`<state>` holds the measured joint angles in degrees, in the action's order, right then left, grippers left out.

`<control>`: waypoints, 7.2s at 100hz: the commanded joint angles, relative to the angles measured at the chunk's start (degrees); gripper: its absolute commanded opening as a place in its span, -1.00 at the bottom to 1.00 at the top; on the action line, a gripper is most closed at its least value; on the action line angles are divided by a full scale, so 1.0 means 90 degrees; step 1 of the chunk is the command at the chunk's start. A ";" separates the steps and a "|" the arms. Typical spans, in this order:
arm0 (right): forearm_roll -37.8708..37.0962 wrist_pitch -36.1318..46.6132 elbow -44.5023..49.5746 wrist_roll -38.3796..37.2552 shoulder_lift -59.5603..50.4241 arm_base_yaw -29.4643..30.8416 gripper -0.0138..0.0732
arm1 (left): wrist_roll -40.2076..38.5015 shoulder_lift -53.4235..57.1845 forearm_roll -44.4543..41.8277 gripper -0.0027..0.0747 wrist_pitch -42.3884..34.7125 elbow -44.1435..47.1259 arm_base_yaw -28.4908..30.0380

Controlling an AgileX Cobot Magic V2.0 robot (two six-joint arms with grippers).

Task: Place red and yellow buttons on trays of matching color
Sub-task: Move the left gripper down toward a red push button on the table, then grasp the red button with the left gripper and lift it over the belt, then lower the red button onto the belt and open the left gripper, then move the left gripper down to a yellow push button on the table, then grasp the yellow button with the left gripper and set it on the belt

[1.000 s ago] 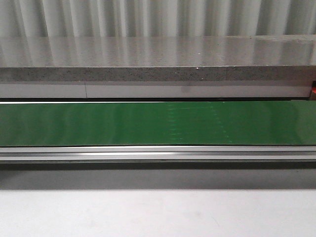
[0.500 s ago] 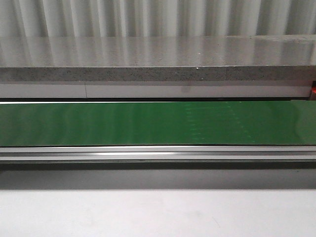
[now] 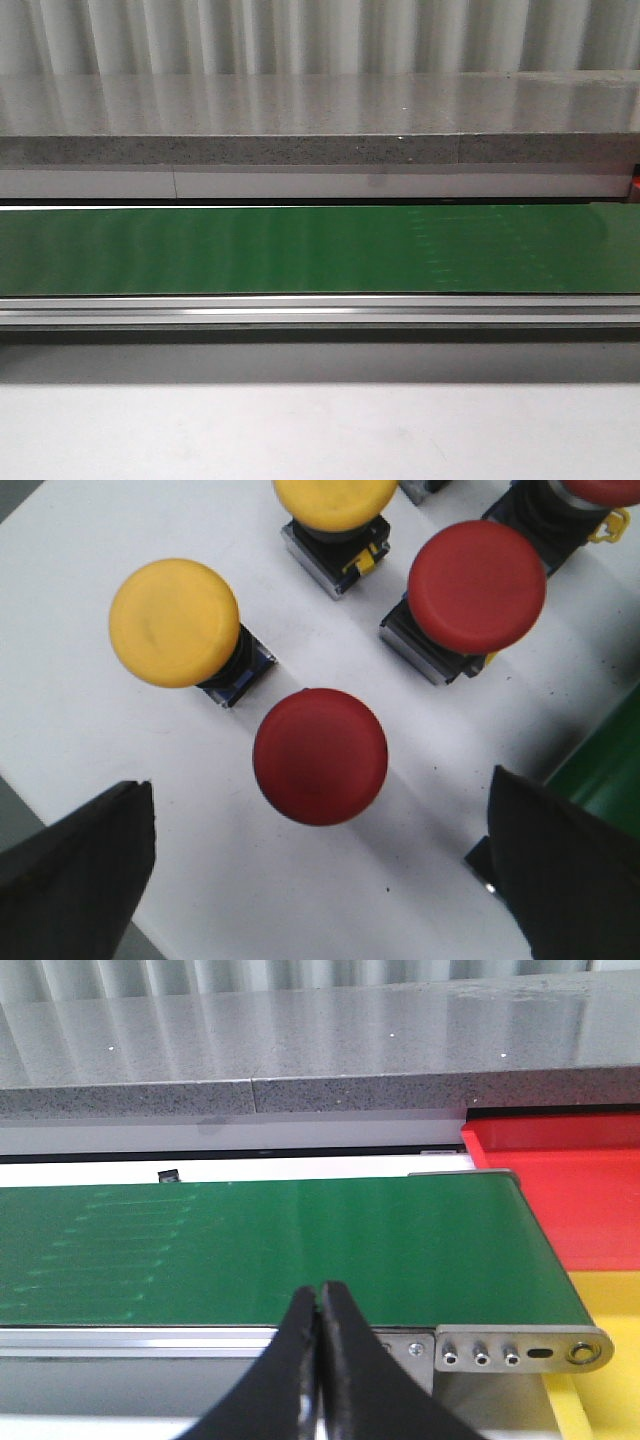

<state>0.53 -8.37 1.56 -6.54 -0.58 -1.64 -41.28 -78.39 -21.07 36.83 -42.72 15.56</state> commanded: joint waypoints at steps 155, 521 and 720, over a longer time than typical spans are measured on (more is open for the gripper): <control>-0.0006 0.0516 0.0007 0.0050 -0.0105 -0.0004 -0.84 | 0.0884 0.1088 0.0013 -0.98 0.0371 -0.0559 -0.0230; -0.0006 0.0516 0.0007 0.0050 -0.0105 -0.0004 -0.84 | 0.1787 -0.0505 0.1156 0.77 -0.0993 -0.0343 0.1655; -0.0006 0.0516 0.0007 0.0050 -0.0105 -0.0004 -0.84 | 0.2015 0.0918 0.0948 -0.98 -0.0017 -0.1149 0.0126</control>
<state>0.53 -8.37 1.56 -6.54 -0.58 -1.64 -24.44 -72.85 -12.71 38.31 -50.45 20.61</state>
